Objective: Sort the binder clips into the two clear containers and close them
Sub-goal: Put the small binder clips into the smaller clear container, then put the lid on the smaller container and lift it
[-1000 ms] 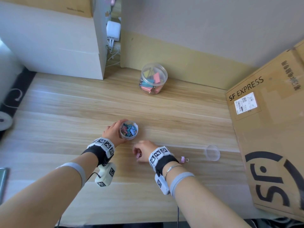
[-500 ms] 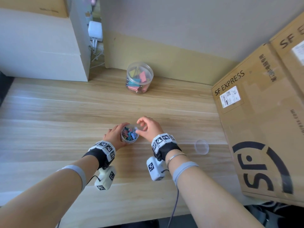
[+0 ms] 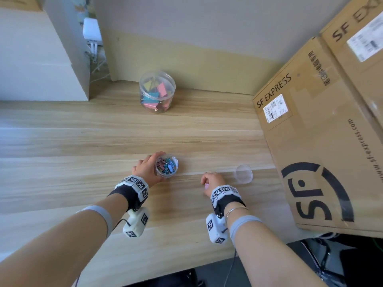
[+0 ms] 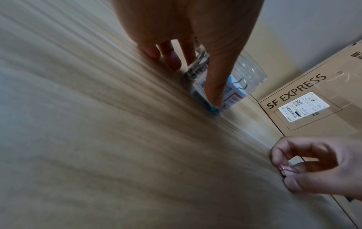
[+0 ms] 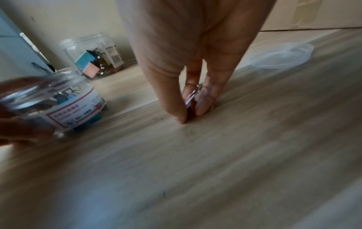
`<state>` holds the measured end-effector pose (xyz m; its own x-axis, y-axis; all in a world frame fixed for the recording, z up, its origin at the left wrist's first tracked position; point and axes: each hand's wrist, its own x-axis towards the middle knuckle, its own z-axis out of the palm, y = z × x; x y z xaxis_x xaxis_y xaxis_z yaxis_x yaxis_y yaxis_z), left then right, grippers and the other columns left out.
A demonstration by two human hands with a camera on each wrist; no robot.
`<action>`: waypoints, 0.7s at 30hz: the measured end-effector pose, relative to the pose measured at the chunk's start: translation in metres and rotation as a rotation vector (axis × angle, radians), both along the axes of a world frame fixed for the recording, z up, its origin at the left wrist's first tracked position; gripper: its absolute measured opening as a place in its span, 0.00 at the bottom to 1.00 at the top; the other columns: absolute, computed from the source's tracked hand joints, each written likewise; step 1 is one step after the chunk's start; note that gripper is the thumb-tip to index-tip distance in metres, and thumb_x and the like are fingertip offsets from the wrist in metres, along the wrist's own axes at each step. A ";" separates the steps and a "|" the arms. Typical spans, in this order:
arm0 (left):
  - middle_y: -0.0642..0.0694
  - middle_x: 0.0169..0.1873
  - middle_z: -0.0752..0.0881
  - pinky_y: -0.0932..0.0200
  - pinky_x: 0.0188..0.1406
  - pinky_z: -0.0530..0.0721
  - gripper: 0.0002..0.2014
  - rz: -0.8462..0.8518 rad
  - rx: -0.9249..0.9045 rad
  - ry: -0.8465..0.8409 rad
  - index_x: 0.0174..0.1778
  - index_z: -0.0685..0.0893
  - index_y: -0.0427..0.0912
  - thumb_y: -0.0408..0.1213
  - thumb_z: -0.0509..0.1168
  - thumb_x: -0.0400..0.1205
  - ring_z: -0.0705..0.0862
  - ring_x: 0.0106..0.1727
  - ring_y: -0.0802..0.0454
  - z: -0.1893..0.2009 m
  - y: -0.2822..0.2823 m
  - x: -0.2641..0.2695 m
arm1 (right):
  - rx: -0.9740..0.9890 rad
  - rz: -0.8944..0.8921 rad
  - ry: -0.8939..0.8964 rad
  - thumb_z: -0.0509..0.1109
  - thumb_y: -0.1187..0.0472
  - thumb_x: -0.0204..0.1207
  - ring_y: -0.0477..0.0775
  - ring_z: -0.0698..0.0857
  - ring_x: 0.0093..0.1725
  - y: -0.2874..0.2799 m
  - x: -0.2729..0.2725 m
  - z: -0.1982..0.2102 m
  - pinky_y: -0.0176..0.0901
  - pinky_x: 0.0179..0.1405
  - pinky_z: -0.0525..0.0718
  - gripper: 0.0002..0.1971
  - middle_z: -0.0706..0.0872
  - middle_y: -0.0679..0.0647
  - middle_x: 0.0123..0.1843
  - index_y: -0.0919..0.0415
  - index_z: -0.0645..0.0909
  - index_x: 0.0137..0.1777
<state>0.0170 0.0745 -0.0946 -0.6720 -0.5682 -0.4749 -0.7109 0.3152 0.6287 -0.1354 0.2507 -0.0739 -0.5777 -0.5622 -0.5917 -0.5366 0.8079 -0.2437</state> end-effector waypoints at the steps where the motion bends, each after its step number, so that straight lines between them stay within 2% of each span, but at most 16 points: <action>1: 0.54 0.71 0.74 0.43 0.67 0.66 0.41 0.000 0.001 0.001 0.72 0.64 0.62 0.44 0.77 0.66 0.69 0.70 0.41 -0.001 0.000 -0.001 | -0.013 -0.012 0.002 0.68 0.73 0.65 0.51 0.76 0.42 -0.003 0.001 0.001 0.34 0.39 0.73 0.14 0.76 0.54 0.48 0.50 0.76 0.35; 2: 0.53 0.71 0.74 0.43 0.67 0.67 0.41 0.001 0.000 0.005 0.72 0.64 0.62 0.44 0.77 0.65 0.69 0.70 0.41 -0.001 0.000 -0.001 | -0.044 -0.028 0.002 0.68 0.72 0.65 0.51 0.76 0.41 -0.007 0.001 0.004 0.34 0.40 0.72 0.12 0.78 0.55 0.47 0.52 0.78 0.37; 5: 0.54 0.71 0.74 0.43 0.66 0.66 0.41 0.000 0.003 0.009 0.72 0.63 0.63 0.45 0.77 0.65 0.70 0.70 0.41 -0.001 0.001 -0.005 | -0.212 -0.065 0.006 0.70 0.69 0.66 0.50 0.78 0.40 -0.031 0.005 0.016 0.34 0.42 0.72 0.11 0.82 0.56 0.46 0.52 0.77 0.38; 8: 0.52 0.71 0.74 0.43 0.67 0.66 0.41 -0.004 0.000 0.009 0.72 0.64 0.62 0.44 0.77 0.66 0.69 0.70 0.41 0.000 0.002 -0.011 | -0.428 -0.104 -0.052 0.72 0.69 0.68 0.47 0.81 0.39 -0.062 0.012 0.034 0.35 0.42 0.80 0.10 0.84 0.49 0.43 0.52 0.79 0.40; 10: 0.51 0.71 0.74 0.42 0.67 0.66 0.40 -0.010 -0.001 0.007 0.72 0.64 0.61 0.44 0.76 0.66 0.69 0.70 0.40 -0.001 0.003 -0.015 | -0.536 -0.124 -0.086 0.74 0.67 0.68 0.46 0.82 0.38 -0.078 0.017 0.045 0.30 0.38 0.80 0.09 0.84 0.47 0.43 0.53 0.80 0.42; 12: 0.51 0.72 0.73 0.42 0.67 0.66 0.40 -0.017 0.004 0.004 0.72 0.64 0.61 0.43 0.76 0.66 0.68 0.71 0.41 -0.002 0.004 -0.019 | -0.590 -0.140 -0.125 0.76 0.65 0.67 0.46 0.83 0.39 -0.088 0.020 0.051 0.32 0.40 0.82 0.11 0.84 0.46 0.45 0.55 0.81 0.48; 14: 0.51 0.72 0.73 0.42 0.67 0.66 0.41 -0.015 0.005 0.006 0.72 0.64 0.61 0.42 0.76 0.66 0.68 0.71 0.41 -0.002 0.004 -0.022 | -0.575 -0.146 -0.134 0.77 0.61 0.67 0.46 0.83 0.42 -0.088 0.018 0.049 0.37 0.45 0.83 0.16 0.83 0.45 0.48 0.55 0.80 0.54; 17: 0.52 0.72 0.73 0.42 0.67 0.66 0.40 -0.009 0.009 0.021 0.72 0.64 0.60 0.42 0.77 0.66 0.69 0.70 0.40 -0.004 0.002 -0.027 | -0.470 -0.196 0.001 0.73 0.62 0.72 0.50 0.83 0.54 -0.071 -0.008 0.039 0.43 0.58 0.82 0.16 0.82 0.52 0.59 0.57 0.78 0.60; 19: 0.51 0.71 0.74 0.42 0.67 0.67 0.40 -0.005 0.012 0.034 0.72 0.64 0.60 0.42 0.76 0.66 0.69 0.69 0.40 -0.005 -0.002 -0.031 | -0.296 -0.269 0.115 0.70 0.64 0.74 0.58 0.81 0.61 -0.050 -0.035 0.029 0.46 0.61 0.79 0.16 0.79 0.57 0.64 0.56 0.77 0.62; 21: 0.51 0.71 0.74 0.42 0.67 0.68 0.40 -0.003 0.009 0.041 0.73 0.64 0.59 0.41 0.76 0.67 0.69 0.69 0.39 -0.006 -0.006 -0.035 | -0.071 -0.390 0.178 0.68 0.63 0.75 0.67 0.77 0.65 -0.028 -0.060 0.021 0.52 0.64 0.78 0.20 0.74 0.60 0.68 0.51 0.73 0.66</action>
<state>-0.0181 0.0680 -0.1002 -0.6924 -0.5622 -0.4522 -0.6837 0.3112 0.6601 -0.1949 0.2227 -0.0528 -0.8446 -0.3169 -0.4315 -0.2329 0.9432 -0.2368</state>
